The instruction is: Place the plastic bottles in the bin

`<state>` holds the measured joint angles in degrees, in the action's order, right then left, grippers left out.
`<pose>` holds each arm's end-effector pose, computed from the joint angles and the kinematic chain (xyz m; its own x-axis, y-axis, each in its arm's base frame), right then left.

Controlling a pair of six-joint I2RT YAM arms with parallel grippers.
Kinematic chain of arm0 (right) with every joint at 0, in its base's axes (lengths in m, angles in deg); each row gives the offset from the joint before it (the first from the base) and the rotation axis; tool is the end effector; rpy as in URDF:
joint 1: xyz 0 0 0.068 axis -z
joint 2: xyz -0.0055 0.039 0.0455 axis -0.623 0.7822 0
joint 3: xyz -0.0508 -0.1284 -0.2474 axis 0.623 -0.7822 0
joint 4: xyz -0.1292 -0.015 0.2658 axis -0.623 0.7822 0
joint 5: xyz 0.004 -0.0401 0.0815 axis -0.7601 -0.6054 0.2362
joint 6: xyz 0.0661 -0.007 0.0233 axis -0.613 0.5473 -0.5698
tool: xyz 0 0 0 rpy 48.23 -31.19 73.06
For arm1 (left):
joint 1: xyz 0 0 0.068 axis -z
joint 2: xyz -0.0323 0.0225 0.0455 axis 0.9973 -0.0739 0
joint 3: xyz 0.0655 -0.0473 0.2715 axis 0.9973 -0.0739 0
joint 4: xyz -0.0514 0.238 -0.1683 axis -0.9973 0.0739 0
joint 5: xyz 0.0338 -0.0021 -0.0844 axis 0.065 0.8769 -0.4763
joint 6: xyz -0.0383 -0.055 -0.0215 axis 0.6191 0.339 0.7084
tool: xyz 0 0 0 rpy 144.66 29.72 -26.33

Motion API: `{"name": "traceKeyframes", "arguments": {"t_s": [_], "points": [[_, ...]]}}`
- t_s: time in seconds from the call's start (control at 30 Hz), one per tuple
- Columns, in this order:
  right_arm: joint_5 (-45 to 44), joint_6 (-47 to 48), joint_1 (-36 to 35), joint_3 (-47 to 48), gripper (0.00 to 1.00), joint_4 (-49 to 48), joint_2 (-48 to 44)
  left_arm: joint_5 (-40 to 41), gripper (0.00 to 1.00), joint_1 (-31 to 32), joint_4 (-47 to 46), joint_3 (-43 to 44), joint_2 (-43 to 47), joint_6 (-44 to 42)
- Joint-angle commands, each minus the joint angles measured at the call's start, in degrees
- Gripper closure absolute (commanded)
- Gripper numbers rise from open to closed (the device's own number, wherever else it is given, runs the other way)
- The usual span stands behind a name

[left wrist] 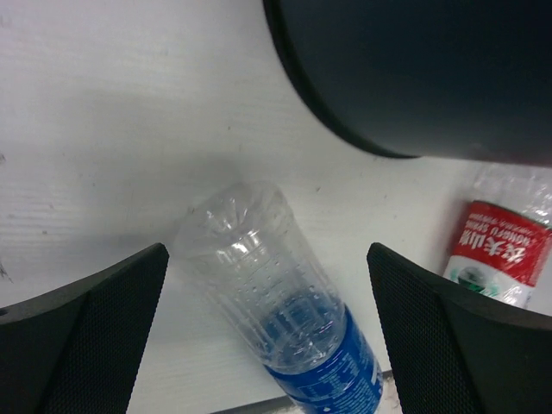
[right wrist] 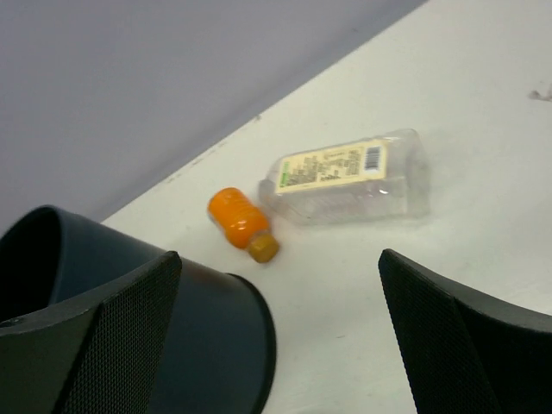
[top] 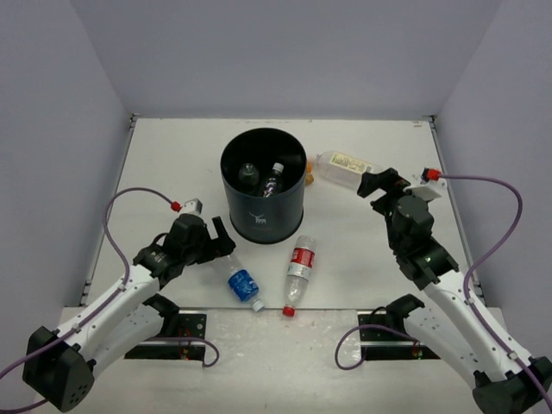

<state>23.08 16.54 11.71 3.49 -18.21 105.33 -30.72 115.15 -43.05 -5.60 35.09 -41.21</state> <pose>0.2082 0.0721 0.3322 -0.0439 0.5852 -0.8097 0.1253 0.8073 0.5766 0.1831 -0.0966 0.1855 -0.7439 -0.4008 -0.5348 -0.1503 0.8800 -0.4505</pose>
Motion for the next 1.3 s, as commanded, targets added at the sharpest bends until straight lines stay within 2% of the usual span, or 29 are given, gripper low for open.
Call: {"name": "traceKeyframes", "arguments": {"t_s": [0.0, 0.4, 0.5, 0.57, 0.67, 0.8, 0.97, 1.07, 1.17, 1.27], "points": [[-7.6, -4.1, 0.7, -3.3, 0.01, 0.7, -3.0, -5.2, 0.00, 0.1, -1.8, -2.9, -0.5, 2.5], [-7.9, -4.4, 0.9, -4.8, 0.01, 1.8, -2.2, -8.8, 0.00, 0.3, -6.4, -7.5, -4.3, 5.2], [-7.8, -4.0, 0.9, -5.2, 0.01, 1.9, -2.1, -8.6, 0.04, 0.7, -8.3, -7.9, -5.4, 5.0], [-7.9, -4.1, 1.0, -5.6, 0.01, 2.0, -2.2, -8.0, 0.13, 0.8, -9.3, -7.8, -5.9, 5.2], [-8.2, -3.9, 1.0, -6.5, 0.01, 1.9, -2.2, -6.6, 0.37, 0.8, -9.6, -7.3, -6.6, 5.4], [-8.2, -4.0, 1.0, -6.9, 0.01, 2.5, -1.7, -2.0, 0.72, 0.8, -5.3, -5.7, -6.5, 6.7], [-7.8, -3.9, 1.1, -7.1, 0.01, 2.6, -1.7, 2.6, 0.89, 0.8, -0.4, -2.2, -3.4, 7.4], [-6.4, -2.9, 1.1, -6.9, 0.01, 2.5, -1.8, 8.7, 0.99, 0.8, 2.7, 2.5, 0.8, 7.4], [-4.3, -3.4, 1.1, -6.1, 0.01, 4.4, -1.6, 12.7, 1.00, 0.8, 2.1, 7.8, 3.9, 6.0], [-2.2, -4.5, 1.1, -5.1, 0.01, 8.2, -1.5, 15.8, 1.00, 0.8, -2.8, 13.7, 6.0, 1.8]]}}
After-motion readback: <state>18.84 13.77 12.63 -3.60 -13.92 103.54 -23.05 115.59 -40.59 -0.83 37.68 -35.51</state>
